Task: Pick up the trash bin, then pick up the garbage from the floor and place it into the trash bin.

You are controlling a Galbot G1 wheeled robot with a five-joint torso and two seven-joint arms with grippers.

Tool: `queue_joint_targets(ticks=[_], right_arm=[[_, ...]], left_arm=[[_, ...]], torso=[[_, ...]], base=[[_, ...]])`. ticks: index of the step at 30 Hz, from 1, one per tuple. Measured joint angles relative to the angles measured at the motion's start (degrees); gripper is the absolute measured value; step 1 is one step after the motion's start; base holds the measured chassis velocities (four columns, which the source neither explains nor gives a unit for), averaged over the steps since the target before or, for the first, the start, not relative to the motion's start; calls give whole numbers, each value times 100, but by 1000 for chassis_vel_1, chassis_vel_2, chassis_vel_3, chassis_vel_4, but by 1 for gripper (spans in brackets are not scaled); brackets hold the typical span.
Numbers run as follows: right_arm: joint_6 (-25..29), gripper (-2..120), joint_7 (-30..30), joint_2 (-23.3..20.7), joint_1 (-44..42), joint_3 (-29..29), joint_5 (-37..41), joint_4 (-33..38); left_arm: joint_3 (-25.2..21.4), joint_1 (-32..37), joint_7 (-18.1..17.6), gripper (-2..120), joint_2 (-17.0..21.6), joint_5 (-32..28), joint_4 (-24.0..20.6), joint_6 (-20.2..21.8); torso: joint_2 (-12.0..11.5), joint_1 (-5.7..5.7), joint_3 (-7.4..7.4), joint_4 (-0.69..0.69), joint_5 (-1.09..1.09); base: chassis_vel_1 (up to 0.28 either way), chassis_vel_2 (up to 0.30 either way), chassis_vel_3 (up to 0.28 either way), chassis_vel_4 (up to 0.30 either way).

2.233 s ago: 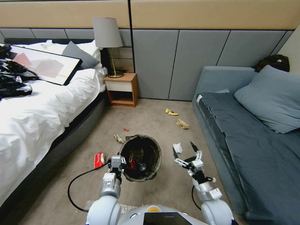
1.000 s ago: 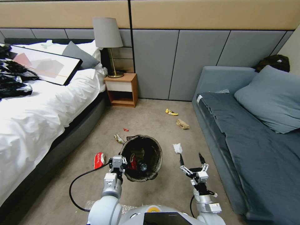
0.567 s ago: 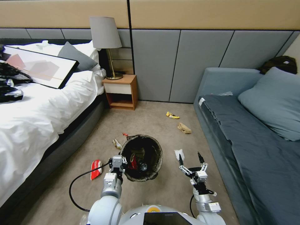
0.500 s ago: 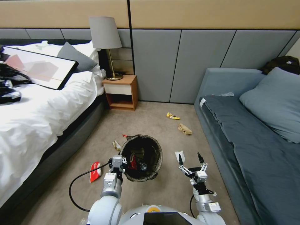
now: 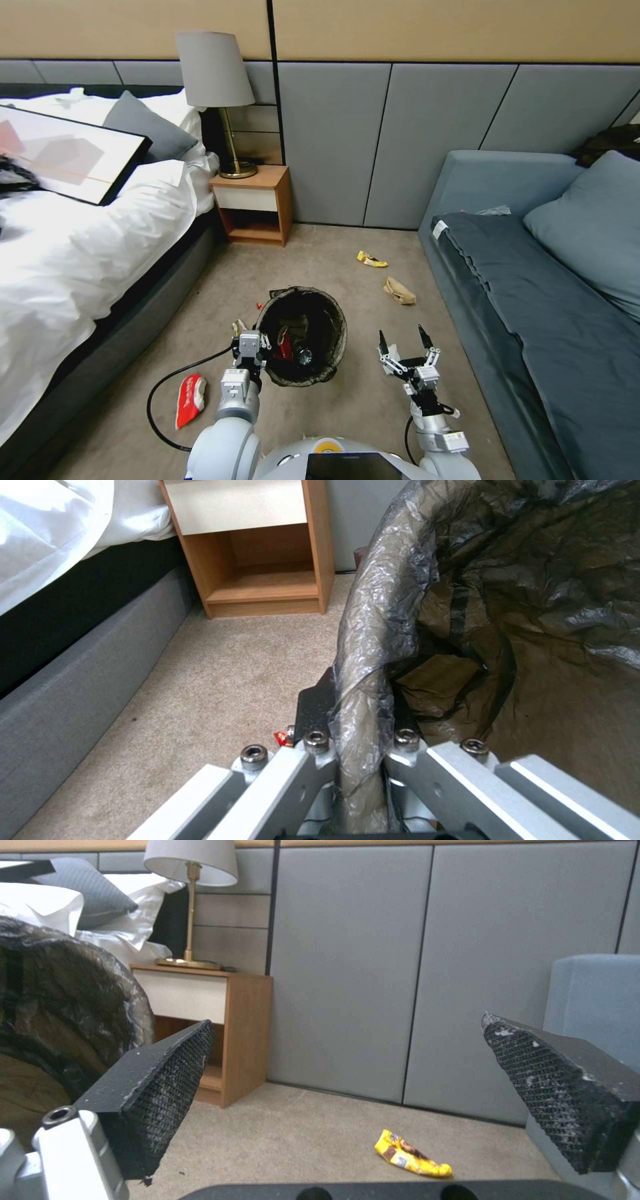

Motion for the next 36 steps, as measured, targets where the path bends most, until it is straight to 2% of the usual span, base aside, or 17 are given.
queue_joint_targets(ticks=[5,11,14,15,16,19,20,23,24,26,28,30,36], right_arm=[[-35,100,264,-41,91,14,-255,15],[-497,100,667,-120,175,-55,-432,200],[-1304,100,1055,-219,224,-153,-619,353],[-1304,100,1055,-219,224,-153,-619,353],[-1640,100,1181,-268,226,-203,-615,410],[-2621,100,1427,-387,259,-314,-425,500],[-2621,100,1427,-387,259,-314,-425,500],[-3502,100,1498,-504,335,-395,-133,449],[-3502,100,1498,-504,335,-395,-133,449],[-3966,100,1501,-601,425,-425,-36,274],[-4079,100,1501,-629,449,-429,-7,233],[-4543,100,1502,-748,564,-455,162,46],[-4945,100,1483,-917,871,-463,295,-510]], left_arm=[[4,8,-1,0,-1,7,0,0],[-3,16,-2,0,-2,14,-1,0],[-4,23,2,0,-4,32,-1,-14],[-4,23,2,0,-4,32,-1,-14],[-6,26,3,0,-4,35,-1,-22],[-8,29,6,0,-2,41,-1,-34],[-8,29,6,0,-2,41,-1,-34],[-4,27,11,0,2,43,-1,-40],[-4,27,11,0,2,43,-1,-40],[-2,27,12,0,11,43,-1,-44],[-2,28,13,0,13,44,-1,-45],[6,27,17,0,25,44,-1,-47],[25,18,23,0,41,43,7,-54]], torso=[[0,0,0,-1,0],[0,0,0,0,0],[0,0,0,0,0],[0,0,0,0,0],[0,0,0,0,0],[0,0,0,0,0],[0,0,0,0,0],[0,0,0,0,0],[0,0,0,0,0],[0,0,0,0,1],[0,0,0,0,1],[0,1,0,0,0],[0,0,0,-1,0]], base=[[0,0,0,0],[0,0,0,0],[0,0,0,0],[0,0,0,0],[0,0,0,0],[0,0,0,0],[0,0,0,0],[0,0,0,0],[0,0,0,0],[0,0,0,0],[0,0,0,0],[0,0,0,0],[0,0,0,0]])
